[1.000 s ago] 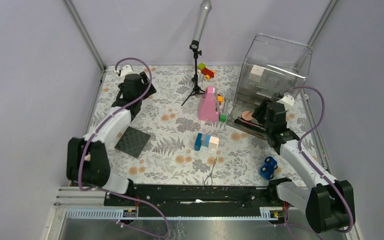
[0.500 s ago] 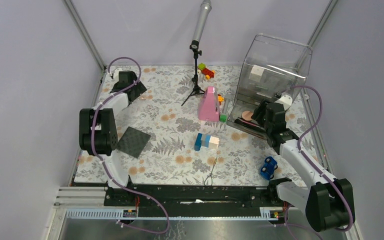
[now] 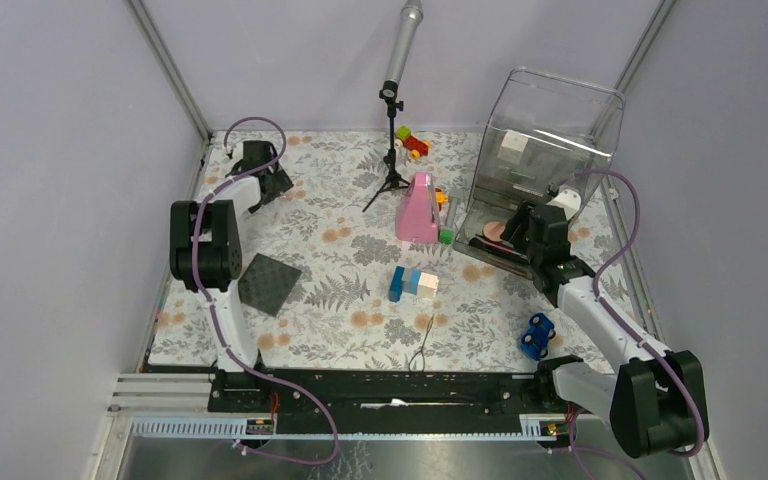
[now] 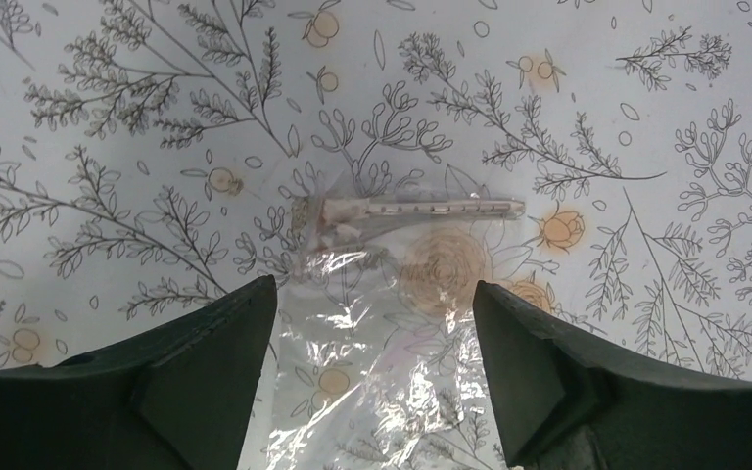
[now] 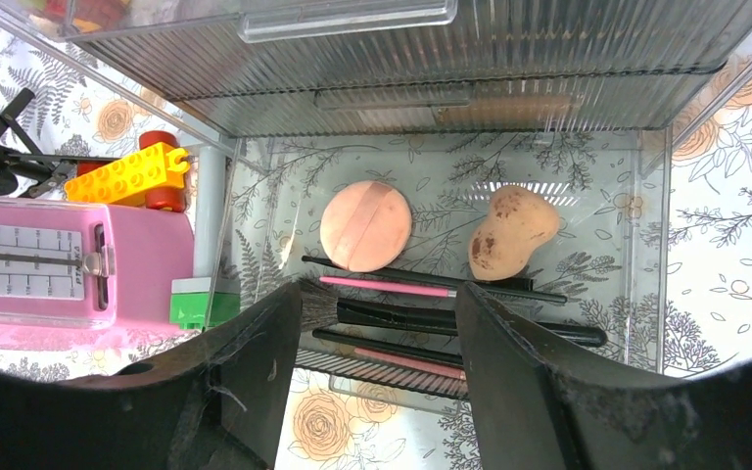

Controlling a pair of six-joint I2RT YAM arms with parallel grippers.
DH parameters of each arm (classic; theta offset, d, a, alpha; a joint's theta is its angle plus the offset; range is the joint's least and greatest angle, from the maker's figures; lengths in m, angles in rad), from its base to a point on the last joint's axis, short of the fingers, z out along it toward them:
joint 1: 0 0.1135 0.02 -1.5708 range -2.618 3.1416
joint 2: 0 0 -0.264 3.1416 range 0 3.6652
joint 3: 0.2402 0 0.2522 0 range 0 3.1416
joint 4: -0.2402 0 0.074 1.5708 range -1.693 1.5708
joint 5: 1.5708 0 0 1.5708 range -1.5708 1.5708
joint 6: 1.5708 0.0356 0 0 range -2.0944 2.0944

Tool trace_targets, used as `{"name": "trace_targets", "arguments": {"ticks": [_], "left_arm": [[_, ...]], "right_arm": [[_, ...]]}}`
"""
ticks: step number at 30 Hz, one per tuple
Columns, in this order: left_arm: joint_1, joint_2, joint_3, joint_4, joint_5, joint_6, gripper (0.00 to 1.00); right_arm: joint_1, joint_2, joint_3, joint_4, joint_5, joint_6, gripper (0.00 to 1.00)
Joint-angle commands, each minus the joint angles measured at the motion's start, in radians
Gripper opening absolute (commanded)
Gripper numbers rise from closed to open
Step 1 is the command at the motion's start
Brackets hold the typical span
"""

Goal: Organize the makeup
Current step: Pick up the makeup tool from the center of the board.

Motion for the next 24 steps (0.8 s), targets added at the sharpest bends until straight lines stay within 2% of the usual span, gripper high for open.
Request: {"name": "trace_targets", "arguments": {"ticks": [1, 11, 18, 24], "left_arm": [[0.004, 0.038, 0.077, -0.016, -0.025, 0.035, 0.81], [0.004, 0.075, 0.073, -0.014, -0.01, 0.063, 0.66], [0.004, 0.06, 0.035, 0.02, 0.005, 0.073, 0.41], [0.004, 0.032, 0.018, 0.034, 0.018, 0.078, 0.08]], "right_arm": [[-0.005, 0.009, 0.025, 0.003, -0.008, -0.023, 0.66], [-0.005, 0.011, 0.025, 0.002, -0.017, -0.028, 0.67], [-0.006, 0.007, 0.022, 0.002, -0.021, -0.03, 0.68], [-0.005, -0.005, 0.018, 0.002, -0.026, -0.032, 0.68]]}}
